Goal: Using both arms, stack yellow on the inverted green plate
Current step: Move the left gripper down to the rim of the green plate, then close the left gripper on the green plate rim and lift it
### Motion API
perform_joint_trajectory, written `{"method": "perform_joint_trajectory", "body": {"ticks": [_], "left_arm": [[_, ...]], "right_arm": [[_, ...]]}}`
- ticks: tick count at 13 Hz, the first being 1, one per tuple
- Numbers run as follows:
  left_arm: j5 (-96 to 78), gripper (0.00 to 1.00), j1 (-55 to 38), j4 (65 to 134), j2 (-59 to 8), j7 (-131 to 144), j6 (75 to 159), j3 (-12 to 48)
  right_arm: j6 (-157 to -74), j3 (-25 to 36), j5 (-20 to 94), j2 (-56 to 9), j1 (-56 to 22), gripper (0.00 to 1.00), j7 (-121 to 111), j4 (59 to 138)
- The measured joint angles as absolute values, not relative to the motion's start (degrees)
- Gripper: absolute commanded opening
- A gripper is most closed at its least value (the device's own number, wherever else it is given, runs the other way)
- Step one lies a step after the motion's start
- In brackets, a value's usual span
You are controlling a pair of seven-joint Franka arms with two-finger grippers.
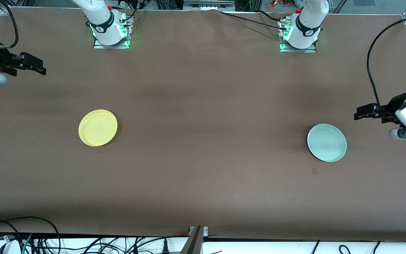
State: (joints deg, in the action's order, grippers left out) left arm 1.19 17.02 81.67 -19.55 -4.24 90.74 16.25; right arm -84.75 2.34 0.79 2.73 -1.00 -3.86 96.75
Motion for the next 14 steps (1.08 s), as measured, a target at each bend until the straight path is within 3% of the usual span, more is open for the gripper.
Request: {"method": "perform_joint_trajectory", "body": {"ticks": [4, 9, 14], "left_arm": [[5.1, 1.0, 17.9, 86.0, -27.6, -4.6, 103.2, 15.6], [9.0, 1.0, 23.9, 97.9, -31.1, -6.4, 118.7, 15.0], [10.5, 1.0, 26.8, 104.8, -31.7, -7.9, 123.3, 15.2]], "right_arm": [[-84.7, 2.3, 0.8, 2.7, -1.0, 1.0, -3.9, 96.8], [-84.7, 2.3, 0.8, 2.7, -1.0, 1.0, -3.9, 96.8], [-84.7, 2.3, 0.8, 2.7, -1.0, 1.0, -3.9, 96.8]]}}
